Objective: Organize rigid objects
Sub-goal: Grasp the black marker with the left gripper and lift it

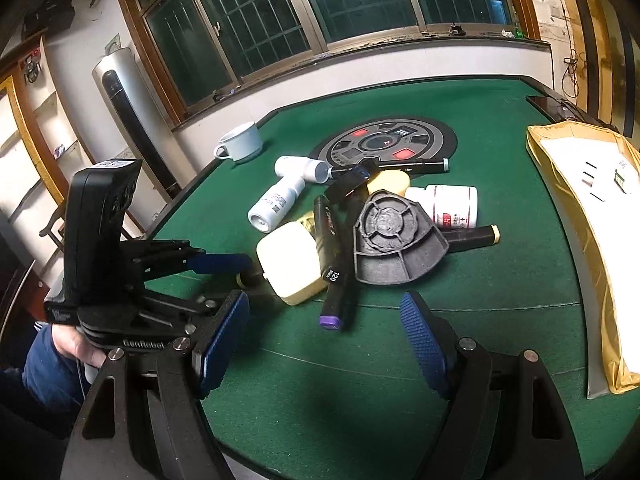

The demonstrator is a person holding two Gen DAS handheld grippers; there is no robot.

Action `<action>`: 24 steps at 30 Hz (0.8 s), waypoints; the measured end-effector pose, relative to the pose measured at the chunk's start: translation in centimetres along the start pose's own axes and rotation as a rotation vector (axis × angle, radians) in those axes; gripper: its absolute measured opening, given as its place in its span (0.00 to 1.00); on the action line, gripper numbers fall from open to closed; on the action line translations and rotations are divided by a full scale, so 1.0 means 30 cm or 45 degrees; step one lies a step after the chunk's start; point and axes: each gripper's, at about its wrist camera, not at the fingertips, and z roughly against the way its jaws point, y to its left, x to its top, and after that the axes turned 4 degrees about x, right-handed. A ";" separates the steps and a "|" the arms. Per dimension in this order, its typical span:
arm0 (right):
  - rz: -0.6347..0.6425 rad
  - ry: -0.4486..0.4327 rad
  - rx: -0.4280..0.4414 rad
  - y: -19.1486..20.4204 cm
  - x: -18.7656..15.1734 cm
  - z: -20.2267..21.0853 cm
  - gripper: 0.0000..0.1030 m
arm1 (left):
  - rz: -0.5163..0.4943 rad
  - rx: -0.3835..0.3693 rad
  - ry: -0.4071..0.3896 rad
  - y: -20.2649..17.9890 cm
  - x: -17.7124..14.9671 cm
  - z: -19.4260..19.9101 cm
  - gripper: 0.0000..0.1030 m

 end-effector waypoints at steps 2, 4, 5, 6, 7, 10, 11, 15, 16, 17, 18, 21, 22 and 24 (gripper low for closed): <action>-0.001 -0.004 -0.002 0.002 -0.004 0.004 0.71 | 0.004 0.009 0.014 -0.003 0.016 -0.015 0.51; 0.003 -0.007 -0.005 0.005 -0.004 0.010 0.71 | -0.028 0.010 0.017 -0.016 0.037 -0.031 0.51; 0.003 -0.012 -0.007 0.006 -0.004 0.014 0.71 | -0.046 0.014 0.025 -0.024 0.049 -0.044 0.51; 0.003 -0.016 -0.008 0.006 -0.004 0.018 0.71 | -0.055 0.017 0.028 -0.030 0.057 -0.052 0.51; 0.002 -0.016 -0.007 0.007 -0.004 0.022 0.71 | -0.065 0.022 0.029 -0.032 0.067 -0.066 0.51; -0.016 -0.011 -0.005 0.001 -0.005 0.023 0.72 | -0.054 0.052 0.021 -0.030 0.097 -0.109 0.51; -0.022 -0.009 -0.003 -0.001 -0.005 0.022 0.72 | -0.048 0.057 0.014 -0.029 0.101 -0.112 0.51; -0.012 -0.009 -0.005 0.005 -0.004 0.026 0.72 | 0.016 0.059 0.006 -0.002 0.079 -0.089 0.16; -0.004 -0.012 -0.006 0.007 -0.003 0.029 0.72 | 0.040 0.037 0.013 0.009 0.061 -0.074 0.15; 0.003 -0.011 -0.009 0.009 -0.002 0.029 0.72 | 0.048 0.044 0.012 0.014 0.043 -0.062 0.14; 0.009 -0.007 -0.012 0.011 0.000 0.027 0.72 | 0.043 0.062 0.008 0.016 0.016 -0.044 0.13; 0.030 0.009 0.001 0.021 0.003 0.014 0.72 | 0.048 0.067 0.022 0.028 -0.063 0.017 0.13; 0.041 0.018 0.005 0.027 0.005 0.008 0.72 | 0.050 0.067 0.029 0.034 -0.084 0.034 0.13; 0.064 0.033 0.026 0.042 0.008 -0.001 0.72 | 0.065 0.095 0.038 0.061 -0.138 0.076 0.13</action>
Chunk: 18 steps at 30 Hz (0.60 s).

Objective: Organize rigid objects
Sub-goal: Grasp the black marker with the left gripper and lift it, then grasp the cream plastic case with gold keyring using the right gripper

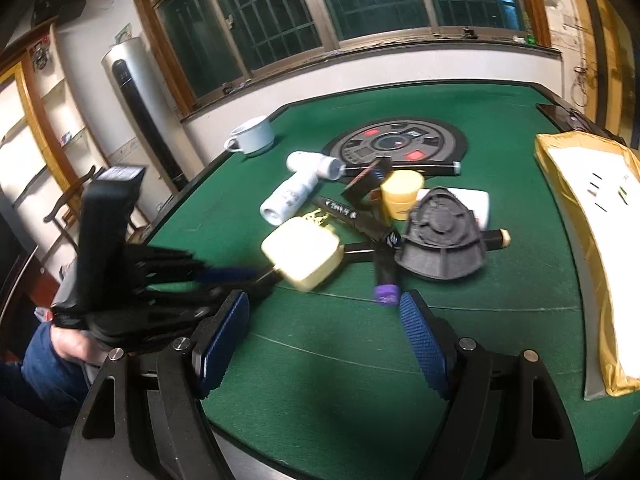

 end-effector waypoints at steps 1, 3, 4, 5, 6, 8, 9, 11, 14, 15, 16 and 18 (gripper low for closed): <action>0.022 0.013 0.016 0.013 0.005 -0.008 0.72 | 0.026 0.014 0.007 0.024 -0.026 0.017 0.13; 0.073 0.035 0.032 0.041 0.015 -0.023 0.72 | 0.071 0.047 0.018 0.067 -0.057 0.042 0.13; 0.105 0.055 0.052 0.058 0.022 -0.034 0.72 | 0.085 0.063 0.022 0.082 -0.065 0.047 0.13; 0.121 0.075 0.075 0.071 0.027 -0.046 0.72 | 0.104 0.082 0.022 0.099 -0.072 0.054 0.13; 0.135 0.101 0.100 0.085 0.032 -0.063 0.72 | 0.118 0.093 0.015 0.115 -0.078 0.060 0.13; 0.145 0.145 0.143 0.107 0.042 -0.098 0.72 | 0.139 0.101 0.001 0.136 -0.080 0.063 0.13; 0.141 0.169 0.164 0.116 0.047 -0.119 0.72 | 0.153 0.102 -0.009 0.144 -0.078 0.062 0.13; 0.170 0.205 0.192 0.148 0.056 -0.162 0.72 | 0.158 0.094 -0.010 0.148 -0.074 0.052 0.13; 0.268 0.262 0.185 0.204 0.058 -0.231 0.72 | 0.147 0.117 -0.004 0.139 -0.060 0.037 0.13; 0.300 0.275 0.177 0.217 0.061 -0.250 0.72 | 0.148 0.124 -0.001 0.139 -0.056 0.033 0.13; 0.336 0.285 0.159 0.229 0.070 -0.274 0.72 | 0.148 0.130 -0.002 0.139 -0.052 0.033 0.13; 0.380 0.316 0.158 0.239 0.082 -0.309 0.72 | 0.133 0.142 -0.002 0.130 -0.044 0.027 0.16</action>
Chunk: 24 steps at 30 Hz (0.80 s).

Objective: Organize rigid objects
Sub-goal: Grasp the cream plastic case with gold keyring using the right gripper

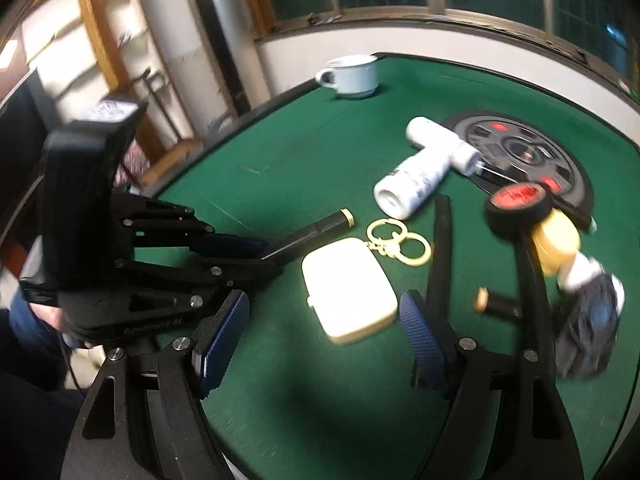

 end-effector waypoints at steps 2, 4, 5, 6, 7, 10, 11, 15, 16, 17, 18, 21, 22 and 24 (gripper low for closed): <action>0.046 0.050 -0.007 0.002 0.019 -0.037 0.72 | -0.021 0.015 0.000 -0.008 -0.001 0.000 0.17; 0.076 0.094 -0.048 -0.003 0.031 -0.076 0.72 | -0.030 0.025 -0.001 -0.010 -0.001 0.000 0.20; 0.080 0.113 -0.050 -0.008 0.033 -0.089 0.70 | -0.030 0.032 0.000 -0.007 0.000 -0.002 0.23; 0.088 0.131 -0.048 -0.014 0.035 -0.105 0.66 | -0.025 0.055 0.001 -0.001 0.001 -0.004 0.35; 0.089 0.147 -0.061 -0.019 0.034 -0.116 0.63 | -0.007 0.085 0.004 0.010 0.002 -0.008 0.56; 0.101 0.143 -0.076 -0.015 0.027 -0.104 0.46 | 0.083 0.090 0.036 0.059 0.006 -0.026 0.73; 0.094 0.145 -0.083 -0.011 0.025 -0.100 0.46 | 0.046 0.093 0.029 0.050 0.005 -0.025 0.70; 0.041 0.111 -0.109 -0.002 -0.003 -0.072 0.46 | -0.035 0.036 0.012 -0.009 0.003 -0.005 0.22; 0.024 0.094 -0.103 -0.001 -0.006 -0.061 0.46 | -0.043 0.015 0.014 -0.021 0.003 -0.003 0.12; 0.001 0.078 -0.095 -0.007 -0.007 -0.050 0.46 | -0.051 0.006 0.017 -0.032 0.002 -0.001 0.12; -0.023 0.061 -0.093 -0.009 -0.013 -0.036 0.45 | -0.056 0.005 0.012 -0.039 0.000 0.001 0.12; -0.080 -0.004 -0.075 -0.018 -0.029 0.011 0.45 | -0.009 -0.023 -0.007 -0.035 -0.003 0.013 0.12; -0.105 -0.025 -0.067 -0.024 -0.035 0.026 0.45 | 0.009 -0.035 -0.034 -0.030 0.001 0.028 0.12; -0.131 -0.061 -0.054 -0.033 -0.045 0.054 0.44 | 0.048 -0.050 -0.102 -0.020 0.015 0.065 0.12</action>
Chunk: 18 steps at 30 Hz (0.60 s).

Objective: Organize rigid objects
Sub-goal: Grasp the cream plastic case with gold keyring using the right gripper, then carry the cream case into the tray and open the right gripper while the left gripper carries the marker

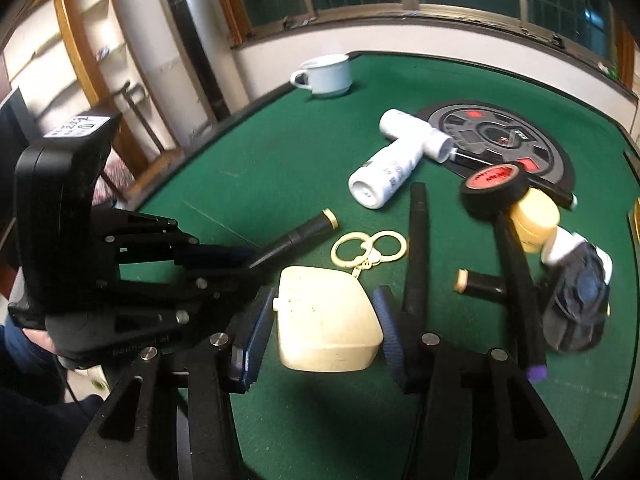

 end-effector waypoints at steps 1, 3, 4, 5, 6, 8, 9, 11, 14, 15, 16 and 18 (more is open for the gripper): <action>-0.007 -0.011 0.004 -0.003 0.002 0.007 0.44 | 0.021 -0.001 -0.032 0.005 0.011 0.020 0.12; -0.022 -0.043 -0.002 -0.010 0.002 0.033 0.44 | 0.041 0.015 -0.100 0.004 0.032 0.059 0.12; -0.023 -0.056 -0.002 -0.013 0.006 0.040 0.44 | 0.052 0.025 -0.133 0.003 0.041 0.075 0.12; -0.027 -0.080 -0.005 -0.013 0.005 0.055 0.44 | 0.060 0.033 -0.160 0.001 0.050 0.087 0.12; -0.031 -0.110 -0.010 -0.014 0.007 0.070 0.44 | 0.067 0.038 -0.179 -0.002 0.059 0.096 0.12; -0.034 -0.167 -0.008 -0.013 0.008 0.103 0.44 | 0.077 0.043 -0.210 -0.008 0.075 0.106 0.12; -0.032 -0.198 -0.008 -0.012 0.008 0.120 0.44 | 0.072 0.043 -0.220 -0.016 0.083 0.108 0.12; -0.029 -0.241 -0.038 -0.009 0.010 0.145 0.44 | 0.064 0.049 -0.237 -0.033 0.095 0.110 0.12; -0.036 -0.281 -0.044 -0.016 0.011 0.175 0.44 | 0.039 0.038 -0.251 -0.064 0.110 0.112 0.12; -0.041 -0.289 -0.051 -0.019 0.010 0.183 0.43 | 0.031 0.033 -0.257 -0.077 0.115 0.112 0.12; -0.046 -0.296 -0.053 -0.025 0.010 0.190 0.43 | 0.019 0.030 -0.261 -0.089 0.118 0.116 0.12; -0.065 -0.314 -0.066 -0.036 0.006 0.207 0.43 | -0.007 0.029 -0.268 -0.115 0.125 0.119 0.12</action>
